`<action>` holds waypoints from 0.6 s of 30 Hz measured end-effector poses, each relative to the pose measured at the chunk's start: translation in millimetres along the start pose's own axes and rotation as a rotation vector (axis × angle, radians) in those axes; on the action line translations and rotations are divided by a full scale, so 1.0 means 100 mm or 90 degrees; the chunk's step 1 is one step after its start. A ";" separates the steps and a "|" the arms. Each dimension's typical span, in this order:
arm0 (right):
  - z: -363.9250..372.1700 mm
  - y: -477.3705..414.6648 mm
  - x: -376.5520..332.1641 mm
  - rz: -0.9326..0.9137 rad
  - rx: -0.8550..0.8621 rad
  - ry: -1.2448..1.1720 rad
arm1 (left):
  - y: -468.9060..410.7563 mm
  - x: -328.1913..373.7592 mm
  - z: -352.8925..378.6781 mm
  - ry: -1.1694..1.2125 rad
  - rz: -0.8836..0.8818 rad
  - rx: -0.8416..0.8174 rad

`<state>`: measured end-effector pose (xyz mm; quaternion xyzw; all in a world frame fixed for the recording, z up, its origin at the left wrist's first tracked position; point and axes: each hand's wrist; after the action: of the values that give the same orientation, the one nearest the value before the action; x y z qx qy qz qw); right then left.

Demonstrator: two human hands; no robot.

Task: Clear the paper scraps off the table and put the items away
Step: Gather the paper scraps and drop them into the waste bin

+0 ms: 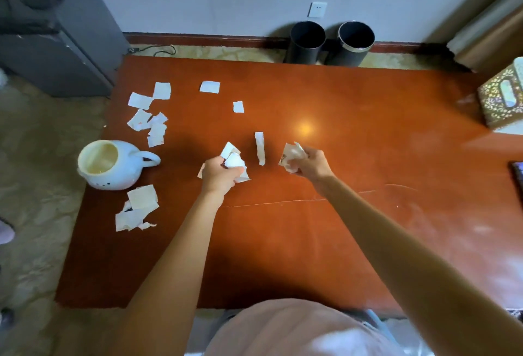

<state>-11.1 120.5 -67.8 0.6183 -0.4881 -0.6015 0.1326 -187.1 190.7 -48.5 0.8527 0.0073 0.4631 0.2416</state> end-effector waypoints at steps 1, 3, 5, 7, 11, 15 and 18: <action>-0.07 0.05 0.04 -0.003 0.012 -0.017 | 0.05 0.06 0.08 0.003 0.011 -0.015; -0.25 0.18 0.12 -0.013 0.029 -0.063 | 0.15 0.20 0.29 0.015 0.039 -0.049; -0.47 0.30 0.23 -0.027 0.048 -0.106 | 0.28 0.37 0.53 0.024 0.066 -0.085; -0.72 0.44 0.35 -0.036 0.086 -0.141 | 0.43 0.54 0.80 0.029 0.098 -0.122; -1.29 0.69 0.64 -0.041 0.166 -0.208 | 0.78 0.89 1.38 0.015 0.170 -0.204; -1.99 0.91 1.02 -0.021 0.251 -0.286 | 1.15 1.21 2.06 0.002 0.210 -0.305; -2.60 1.03 1.33 -0.014 0.320 -0.335 | 1.45 1.46 2.69 -0.012 0.247 -0.350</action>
<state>143.7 -141.7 -9.3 0.4610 -0.6318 -0.6022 -0.1601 79.4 -12.3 4.8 0.7452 -0.2827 0.4774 0.3700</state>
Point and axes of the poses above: each hand's wrist, its own y-axis away from the middle knuckle, its own z-axis out of the palm, x = y × z, and after that the axes turned 11 degrees about z, right-handed
